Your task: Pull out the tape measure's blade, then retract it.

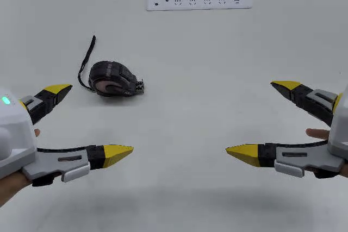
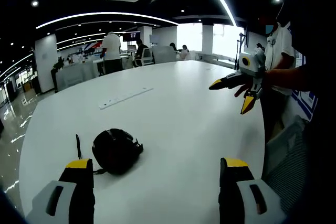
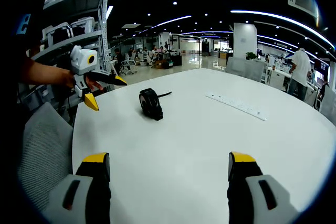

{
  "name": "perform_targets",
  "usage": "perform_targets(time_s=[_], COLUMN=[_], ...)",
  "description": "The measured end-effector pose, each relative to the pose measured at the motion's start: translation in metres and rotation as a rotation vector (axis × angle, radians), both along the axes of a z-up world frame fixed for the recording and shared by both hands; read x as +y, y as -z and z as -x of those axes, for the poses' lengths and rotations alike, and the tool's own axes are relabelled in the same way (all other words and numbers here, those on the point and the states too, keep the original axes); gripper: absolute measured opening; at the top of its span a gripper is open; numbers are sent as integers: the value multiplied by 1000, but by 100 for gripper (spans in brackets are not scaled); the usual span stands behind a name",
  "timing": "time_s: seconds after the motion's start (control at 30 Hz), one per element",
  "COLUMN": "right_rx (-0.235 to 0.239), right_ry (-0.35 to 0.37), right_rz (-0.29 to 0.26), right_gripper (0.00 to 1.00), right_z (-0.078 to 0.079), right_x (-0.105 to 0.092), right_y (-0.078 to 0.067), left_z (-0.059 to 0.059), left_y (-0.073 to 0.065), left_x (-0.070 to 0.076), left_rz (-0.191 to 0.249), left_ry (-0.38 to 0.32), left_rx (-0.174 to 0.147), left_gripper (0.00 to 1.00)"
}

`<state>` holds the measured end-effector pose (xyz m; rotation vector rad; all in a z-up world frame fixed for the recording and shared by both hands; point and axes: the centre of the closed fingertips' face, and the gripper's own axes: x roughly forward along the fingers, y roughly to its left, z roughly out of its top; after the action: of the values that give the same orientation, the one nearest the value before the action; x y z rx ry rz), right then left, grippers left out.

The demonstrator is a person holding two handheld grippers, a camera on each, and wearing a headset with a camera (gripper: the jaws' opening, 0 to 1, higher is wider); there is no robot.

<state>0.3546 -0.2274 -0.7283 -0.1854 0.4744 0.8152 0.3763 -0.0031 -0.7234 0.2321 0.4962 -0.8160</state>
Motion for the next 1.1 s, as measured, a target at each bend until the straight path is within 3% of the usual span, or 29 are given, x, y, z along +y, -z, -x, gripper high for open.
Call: perform_targets(time_s=[0.63, 1.1], right_rx=[10, 3], right_ry=[-95, -156], right_rz=[27, 29], right_gripper=[93, 89], right_z=[-19, -38], right_x=[17, 38], right_y=[8, 13], left_z=[-33, -56], left_y=[4, 13], left_x=[2, 7], left_rz=[-63, -139], left_ry=[74, 165], left_rx=[7, 35], left_gripper=[93, 89])
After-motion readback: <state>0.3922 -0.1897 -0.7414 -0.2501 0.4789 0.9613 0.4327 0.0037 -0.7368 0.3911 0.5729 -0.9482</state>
